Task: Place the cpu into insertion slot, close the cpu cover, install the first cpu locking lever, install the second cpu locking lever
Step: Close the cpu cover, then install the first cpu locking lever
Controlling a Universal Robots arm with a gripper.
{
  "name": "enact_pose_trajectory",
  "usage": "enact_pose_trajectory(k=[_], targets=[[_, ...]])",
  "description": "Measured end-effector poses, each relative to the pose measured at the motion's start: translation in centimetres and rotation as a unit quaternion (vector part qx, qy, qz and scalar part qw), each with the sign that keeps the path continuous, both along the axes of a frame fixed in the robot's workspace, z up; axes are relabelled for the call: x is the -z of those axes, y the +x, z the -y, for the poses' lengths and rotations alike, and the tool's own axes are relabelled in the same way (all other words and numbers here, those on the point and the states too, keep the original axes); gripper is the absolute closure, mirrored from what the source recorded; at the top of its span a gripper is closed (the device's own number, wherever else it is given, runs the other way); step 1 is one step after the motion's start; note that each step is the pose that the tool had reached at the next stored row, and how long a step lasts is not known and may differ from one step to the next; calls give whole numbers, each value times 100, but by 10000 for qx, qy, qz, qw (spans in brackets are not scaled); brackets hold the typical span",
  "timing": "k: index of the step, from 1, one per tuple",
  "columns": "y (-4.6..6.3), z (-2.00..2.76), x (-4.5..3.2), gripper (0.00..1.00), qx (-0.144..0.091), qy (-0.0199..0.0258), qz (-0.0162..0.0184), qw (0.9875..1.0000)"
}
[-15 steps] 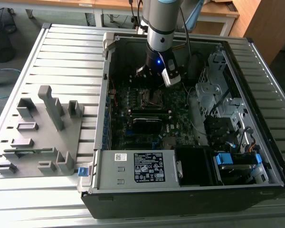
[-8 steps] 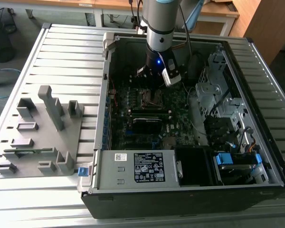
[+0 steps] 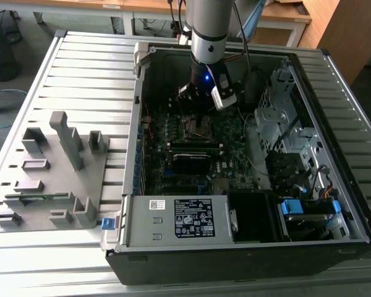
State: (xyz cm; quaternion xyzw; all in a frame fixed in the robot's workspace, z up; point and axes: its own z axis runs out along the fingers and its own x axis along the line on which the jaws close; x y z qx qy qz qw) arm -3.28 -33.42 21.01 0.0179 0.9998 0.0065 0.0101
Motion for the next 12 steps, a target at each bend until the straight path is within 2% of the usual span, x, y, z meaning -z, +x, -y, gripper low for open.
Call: enact_pose_trajectory(k=[12], targets=[[-1,1,-17,89,0,-3,-2,10000]])
